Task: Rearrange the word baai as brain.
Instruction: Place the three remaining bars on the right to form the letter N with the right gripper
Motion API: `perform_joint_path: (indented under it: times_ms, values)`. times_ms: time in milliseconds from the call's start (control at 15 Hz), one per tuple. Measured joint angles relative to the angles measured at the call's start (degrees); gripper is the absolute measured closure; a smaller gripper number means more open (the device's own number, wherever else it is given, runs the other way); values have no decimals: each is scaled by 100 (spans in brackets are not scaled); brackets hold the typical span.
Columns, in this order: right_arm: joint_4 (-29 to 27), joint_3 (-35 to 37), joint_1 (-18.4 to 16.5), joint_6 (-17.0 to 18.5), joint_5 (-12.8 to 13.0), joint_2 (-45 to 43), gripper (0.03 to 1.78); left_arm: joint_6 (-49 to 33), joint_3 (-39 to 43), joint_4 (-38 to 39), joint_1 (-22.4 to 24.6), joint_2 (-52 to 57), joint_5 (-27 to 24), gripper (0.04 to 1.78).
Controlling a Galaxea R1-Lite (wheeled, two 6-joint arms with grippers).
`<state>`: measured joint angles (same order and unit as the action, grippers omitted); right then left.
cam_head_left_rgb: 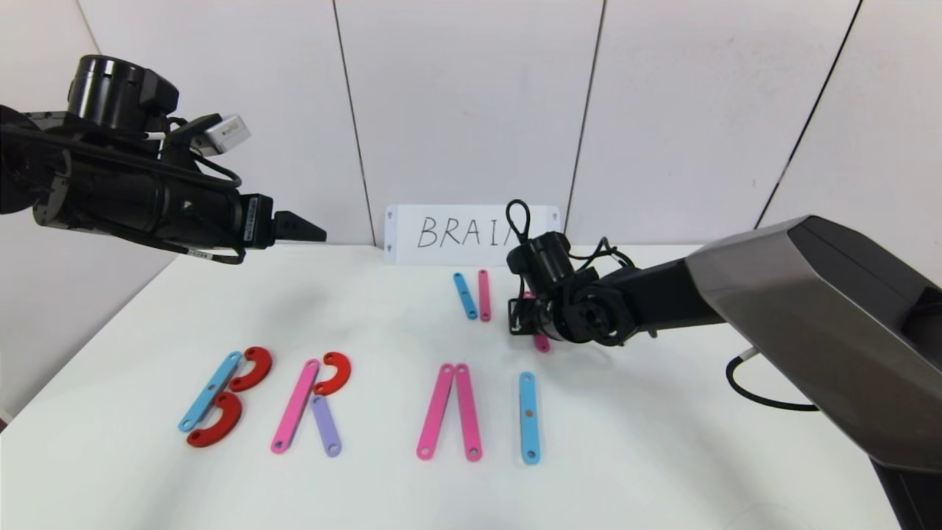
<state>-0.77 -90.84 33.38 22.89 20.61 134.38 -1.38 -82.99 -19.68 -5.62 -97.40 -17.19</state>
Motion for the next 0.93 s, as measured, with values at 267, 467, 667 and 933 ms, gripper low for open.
perform_joint_path:
  times_ms: [267,467,667,933]
  values:
    - [-79,-11,7,59,0,-20,151,-7,-16,2,0,-2,-4,8]
    - [-99,38,29,65,0,-183,151,-5,-16,2,0,-2,0,8]
    - [-99,317,50,94,7,-571,151,-2,-16,2,0,-2,-4,8]
    - [-94,1141,88,384,157,-1189,151,-5,-16,2,0,2,-4,8]
